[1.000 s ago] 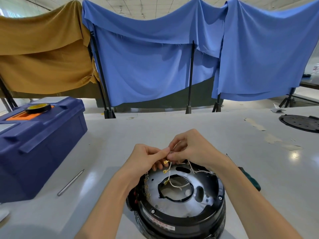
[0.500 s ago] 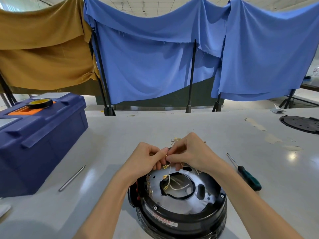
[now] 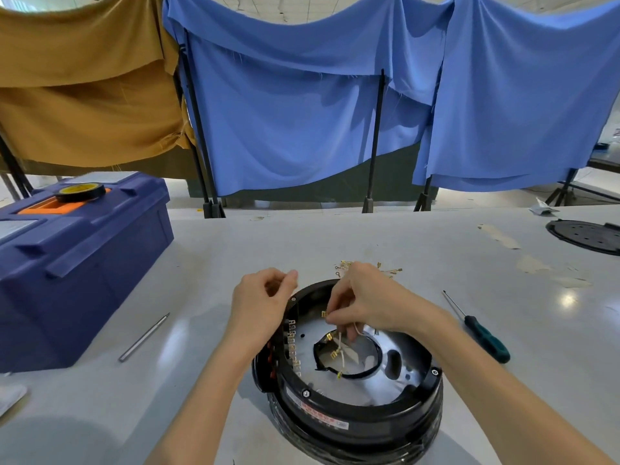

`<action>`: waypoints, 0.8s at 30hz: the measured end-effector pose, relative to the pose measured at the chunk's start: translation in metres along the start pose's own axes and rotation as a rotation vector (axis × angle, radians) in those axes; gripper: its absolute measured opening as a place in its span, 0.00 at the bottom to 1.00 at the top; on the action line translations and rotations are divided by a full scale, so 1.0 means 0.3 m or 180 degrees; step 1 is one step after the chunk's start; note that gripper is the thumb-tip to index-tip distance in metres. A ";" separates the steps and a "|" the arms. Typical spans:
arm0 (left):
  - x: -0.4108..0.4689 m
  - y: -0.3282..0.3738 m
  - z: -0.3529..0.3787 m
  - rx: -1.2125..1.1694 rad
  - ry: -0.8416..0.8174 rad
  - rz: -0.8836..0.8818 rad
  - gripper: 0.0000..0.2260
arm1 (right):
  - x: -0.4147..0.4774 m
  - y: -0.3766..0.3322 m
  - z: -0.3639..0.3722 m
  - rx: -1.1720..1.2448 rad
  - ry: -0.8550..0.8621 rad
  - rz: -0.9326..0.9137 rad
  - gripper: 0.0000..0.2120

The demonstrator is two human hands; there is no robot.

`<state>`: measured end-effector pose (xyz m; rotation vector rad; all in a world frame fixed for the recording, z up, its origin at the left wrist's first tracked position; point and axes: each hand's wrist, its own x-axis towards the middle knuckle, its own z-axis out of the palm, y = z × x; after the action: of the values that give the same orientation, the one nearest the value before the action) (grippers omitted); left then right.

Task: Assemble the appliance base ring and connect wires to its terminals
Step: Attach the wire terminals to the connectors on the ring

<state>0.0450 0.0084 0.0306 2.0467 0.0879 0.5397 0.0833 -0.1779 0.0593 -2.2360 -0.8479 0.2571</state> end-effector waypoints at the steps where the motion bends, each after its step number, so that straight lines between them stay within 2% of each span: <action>1: -0.008 -0.014 -0.003 0.0094 0.0077 -0.0066 0.09 | 0.006 -0.001 0.006 -0.0027 -0.0150 0.0016 0.04; 4: -0.033 -0.046 0.002 -0.0089 0.0019 -0.0354 0.04 | 0.038 -0.004 0.029 -0.0079 -0.0402 0.0078 0.04; 9: -0.049 -0.056 0.031 -0.0666 0.0215 -0.0601 0.05 | 0.081 -0.020 0.060 -0.0106 -0.0783 0.0139 0.02; 17: -0.056 -0.077 0.046 -0.1046 0.0308 -0.0802 0.01 | 0.067 -0.016 -0.074 0.0954 -0.0503 0.0259 0.03; 24: -0.052 -0.069 0.052 -0.1066 0.0333 -0.0769 0.01 | 0.071 -0.023 0.025 0.0485 -0.0731 0.0506 0.05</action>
<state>0.0407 0.0023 0.0012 1.6542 0.2843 0.4742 0.0931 -0.1565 0.0599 -2.1589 -0.7413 0.6425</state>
